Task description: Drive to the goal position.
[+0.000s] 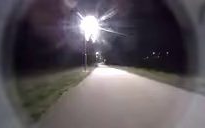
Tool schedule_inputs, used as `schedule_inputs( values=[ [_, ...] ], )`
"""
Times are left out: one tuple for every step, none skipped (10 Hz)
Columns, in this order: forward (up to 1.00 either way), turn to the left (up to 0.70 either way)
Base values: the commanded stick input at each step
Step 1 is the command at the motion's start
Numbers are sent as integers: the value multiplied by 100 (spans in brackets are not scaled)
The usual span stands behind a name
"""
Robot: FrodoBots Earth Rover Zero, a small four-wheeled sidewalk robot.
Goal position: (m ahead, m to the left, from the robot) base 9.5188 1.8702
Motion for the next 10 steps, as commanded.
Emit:
schedule_inputs(
  values=[
    [70, 0],
    [70, 0],
    [70, 0],
    [70, 0],
    [70, 0],
    [70, -1],
    [70, -2],
    [70, -5],
    [70, -7],
    [70, -1]
  ],
)
